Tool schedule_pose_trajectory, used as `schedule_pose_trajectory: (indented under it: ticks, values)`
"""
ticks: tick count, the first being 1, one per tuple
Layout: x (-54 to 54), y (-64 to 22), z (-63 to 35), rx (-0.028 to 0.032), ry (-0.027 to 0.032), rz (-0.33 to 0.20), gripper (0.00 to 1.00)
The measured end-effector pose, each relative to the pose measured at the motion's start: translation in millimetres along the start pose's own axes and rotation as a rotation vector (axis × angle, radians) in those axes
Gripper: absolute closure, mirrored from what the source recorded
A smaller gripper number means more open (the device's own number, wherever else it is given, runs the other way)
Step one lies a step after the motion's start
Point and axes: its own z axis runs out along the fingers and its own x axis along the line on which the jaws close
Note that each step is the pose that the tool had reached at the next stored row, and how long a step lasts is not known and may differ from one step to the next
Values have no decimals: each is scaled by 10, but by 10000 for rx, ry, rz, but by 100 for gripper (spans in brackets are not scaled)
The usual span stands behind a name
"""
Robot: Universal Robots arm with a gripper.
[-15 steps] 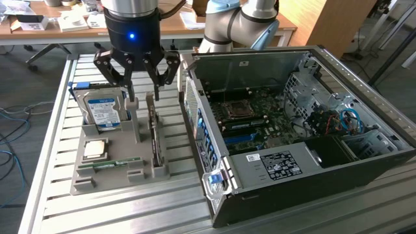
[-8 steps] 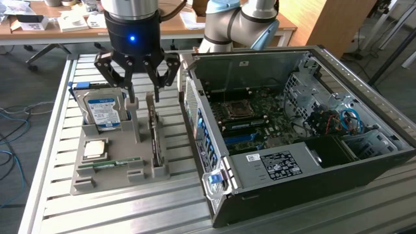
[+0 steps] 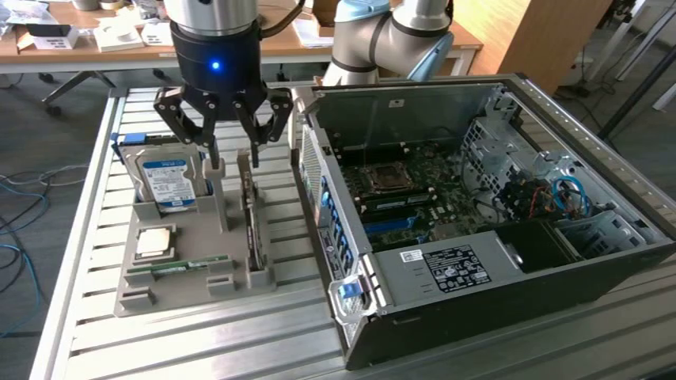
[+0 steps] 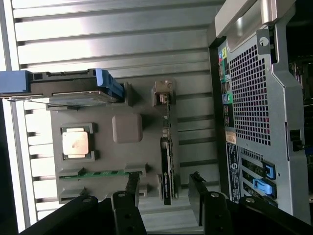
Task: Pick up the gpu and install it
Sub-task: 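Pick up the gpu and move the gpu toward the slot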
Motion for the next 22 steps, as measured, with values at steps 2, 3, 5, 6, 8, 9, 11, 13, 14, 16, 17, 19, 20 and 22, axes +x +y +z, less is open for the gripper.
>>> schedule_pose_trajectory:
  ticks: [2,3,5,6,8,9,11,13,14,16,17,19,20,22]
  values:
    - [0,0,1,-1,-1,0,47]
    - [0,0,2,-2,-2,0,47]
    - [0,0,5,-3,-4,0,47]
    - [0,0,11,-4,-5,0,47]
    - [0,-1,22,-2,-2,0,47]
    - [0,-1,29,-2,-2,0,47]
    - [0,-2,47,-3,-3,-1,47]
    - [0,-2,64,-2,-2,0,47]
    - [0,-3,74,-2,-2,0,47]
    - [0,-4,92,-2,-2,0,47]
    - [0,-4,101,-2,-2,0,47]
    - [0,-5,119,-2,-2,0,47]
    - [0,-5,127,-2,-2,0,47]
    - [0,-6,144,-2,-2,0,47]
